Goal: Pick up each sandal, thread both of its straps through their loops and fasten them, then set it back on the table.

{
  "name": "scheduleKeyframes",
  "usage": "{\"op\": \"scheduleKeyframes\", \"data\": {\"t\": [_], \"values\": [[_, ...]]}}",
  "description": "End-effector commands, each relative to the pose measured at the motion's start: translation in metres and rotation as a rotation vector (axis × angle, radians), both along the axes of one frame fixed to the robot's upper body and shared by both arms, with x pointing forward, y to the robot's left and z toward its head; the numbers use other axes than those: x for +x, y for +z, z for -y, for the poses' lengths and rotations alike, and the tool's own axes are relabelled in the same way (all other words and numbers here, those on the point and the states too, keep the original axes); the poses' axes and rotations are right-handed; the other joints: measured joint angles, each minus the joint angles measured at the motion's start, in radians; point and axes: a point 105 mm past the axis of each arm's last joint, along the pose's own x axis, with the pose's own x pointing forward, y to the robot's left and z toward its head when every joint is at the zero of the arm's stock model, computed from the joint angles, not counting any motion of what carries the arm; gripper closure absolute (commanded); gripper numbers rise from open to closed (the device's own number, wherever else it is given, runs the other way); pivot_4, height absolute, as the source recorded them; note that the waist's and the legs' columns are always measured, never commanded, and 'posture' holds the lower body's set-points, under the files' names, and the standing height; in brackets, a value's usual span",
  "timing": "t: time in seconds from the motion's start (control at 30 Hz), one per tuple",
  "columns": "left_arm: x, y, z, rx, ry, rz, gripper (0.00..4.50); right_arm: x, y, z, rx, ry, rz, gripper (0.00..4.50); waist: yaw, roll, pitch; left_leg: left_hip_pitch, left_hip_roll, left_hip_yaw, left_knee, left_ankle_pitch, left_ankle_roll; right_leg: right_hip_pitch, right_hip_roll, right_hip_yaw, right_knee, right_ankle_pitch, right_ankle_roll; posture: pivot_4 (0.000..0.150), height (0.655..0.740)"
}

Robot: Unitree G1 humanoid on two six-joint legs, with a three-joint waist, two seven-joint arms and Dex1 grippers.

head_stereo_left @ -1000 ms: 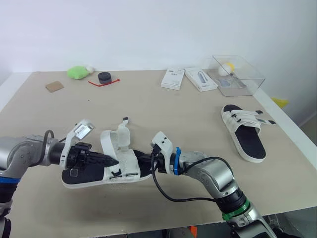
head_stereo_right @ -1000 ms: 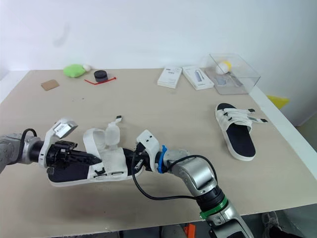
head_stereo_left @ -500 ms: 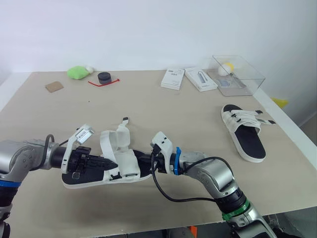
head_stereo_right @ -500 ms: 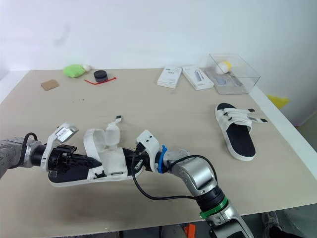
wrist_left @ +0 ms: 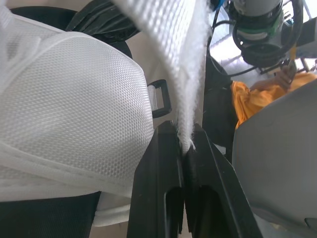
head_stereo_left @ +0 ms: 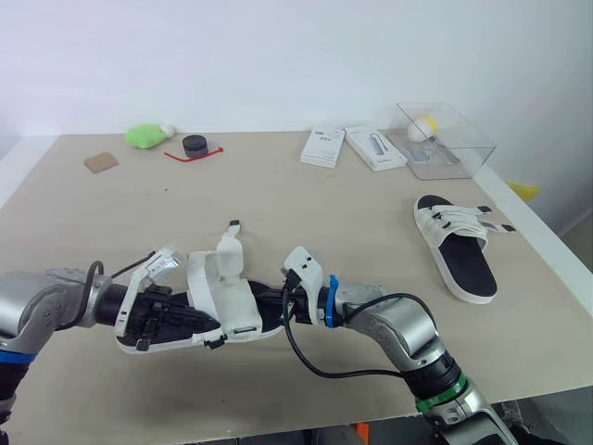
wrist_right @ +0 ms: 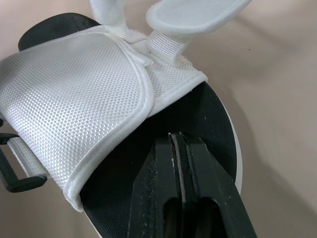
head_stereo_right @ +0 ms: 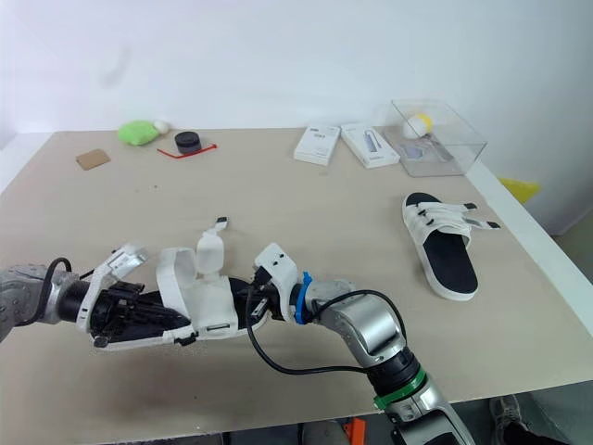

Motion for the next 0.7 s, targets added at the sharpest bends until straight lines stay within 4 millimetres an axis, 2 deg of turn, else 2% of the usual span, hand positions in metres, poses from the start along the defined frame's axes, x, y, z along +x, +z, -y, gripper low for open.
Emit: {"op": "scheduleKeyframes", "data": {"t": [0.03,0.3,0.33,0.37,0.4,0.63,0.7], "values": [[-0.002,0.001,-0.002,0.035,-0.013,0.019,4.41,0.002,-0.012,0.007,-0.043,-0.032,-0.034,4.50,0.000,0.000,0.000,0.000,0.000,0.000,0.000,0.000,0.000,0.000,0.000,0.000,0.000,0.000,0.000,0.150,0.7400],[-0.006,-0.003,0.002,0.047,-0.036,0.048,4.41,0.002,-0.012,0.007,-0.041,-0.033,-0.033,4.50,0.000,0.000,0.000,0.000,0.000,0.000,0.000,0.000,0.000,0.000,0.000,0.000,0.000,0.000,0.000,0.150,0.7400],[-0.005,-0.002,0.002,0.041,-0.036,0.054,3.83,0.002,-0.012,0.007,-0.041,-0.033,-0.034,4.50,0.000,0.000,0.000,0.000,0.000,0.000,0.000,0.000,0.000,0.000,0.000,0.000,0.000,0.000,0.000,0.150,0.7400],[-0.005,-0.001,0.003,0.035,-0.035,0.060,3.64,0.002,-0.012,0.007,-0.040,-0.033,-0.035,4.50,0.000,0.000,0.000,0.000,0.000,0.000,0.000,0.000,0.000,0.000,0.000,0.000,0.000,0.000,0.000,0.150,0.7400],[-0.005,0.000,0.003,0.031,-0.034,0.064,3.25,0.002,-0.012,0.007,-0.040,-0.033,-0.035,4.50,0.000,0.000,0.000,0.000,0.000,0.000,0.000,0.000,0.000,0.000,0.000,0.000,0.000,0.000,0.000,0.150,0.7400],[0.001,0.015,0.006,-0.051,0.005,0.135,0.11,0.001,-0.013,0.007,-0.039,-0.032,-0.038,4.50,0.001,0.000,0.000,0.000,0.000,0.000,0.000,0.000,0.000,0.000,0.000,0.001,0.000,0.000,0.000,0.150,0.7400],[0.008,0.026,0.007,-0.104,0.041,0.152,0.11,0.001,-0.013,0.006,-0.038,-0.032,-0.040,4.50,0.001,0.000,0.000,0.000,0.000,0.000,0.000,0.000,0.000,0.000,0.000,0.001,0.000,0.000,0.000,0.150,0.7400]]}}
